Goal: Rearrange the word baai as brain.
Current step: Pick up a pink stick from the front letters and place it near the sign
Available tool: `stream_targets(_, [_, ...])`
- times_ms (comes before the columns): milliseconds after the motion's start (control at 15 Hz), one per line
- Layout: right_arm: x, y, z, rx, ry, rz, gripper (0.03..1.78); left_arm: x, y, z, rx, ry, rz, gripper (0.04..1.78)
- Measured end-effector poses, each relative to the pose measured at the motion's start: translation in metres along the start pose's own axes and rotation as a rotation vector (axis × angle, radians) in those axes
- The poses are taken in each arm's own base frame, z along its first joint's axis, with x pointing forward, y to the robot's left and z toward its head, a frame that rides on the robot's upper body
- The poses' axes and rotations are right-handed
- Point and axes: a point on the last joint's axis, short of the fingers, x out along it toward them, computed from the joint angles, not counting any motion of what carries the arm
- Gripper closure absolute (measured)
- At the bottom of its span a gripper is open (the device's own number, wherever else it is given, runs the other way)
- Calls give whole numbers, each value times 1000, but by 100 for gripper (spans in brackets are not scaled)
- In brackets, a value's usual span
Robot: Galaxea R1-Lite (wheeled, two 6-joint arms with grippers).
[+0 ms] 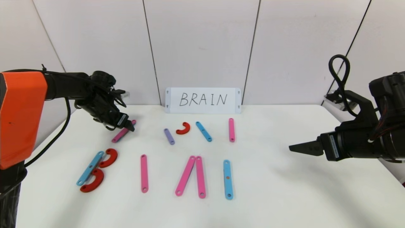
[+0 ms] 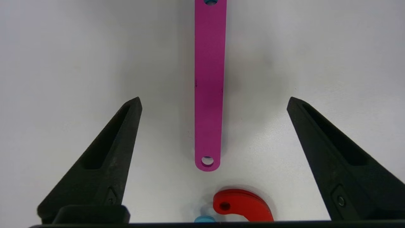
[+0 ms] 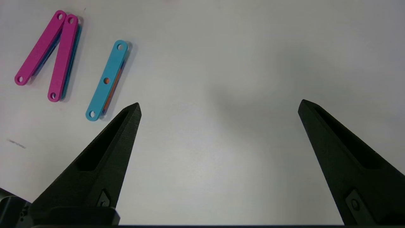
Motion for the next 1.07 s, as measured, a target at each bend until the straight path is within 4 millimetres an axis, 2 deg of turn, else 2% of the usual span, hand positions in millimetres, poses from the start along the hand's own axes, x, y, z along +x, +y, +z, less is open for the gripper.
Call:
stream_targets(133, [0, 0, 0, 0, 1, 1, 7, -18, -7, 4, -68, -19, 2, 7])
stream_targets(333, [1, 0, 0, 2, 3, 0, 7, -41, -27, 5, -237, -15, 31, 7])
stream_targets(667, [2, 1, -1, 0, 9, 2, 7, -66, -74, -15, -442, 67, 78, 7])
stream_targets(1067, [2, 2, -3, -2, 14, 4, 7, -69, -120, -53, -451, 123, 187, 7])
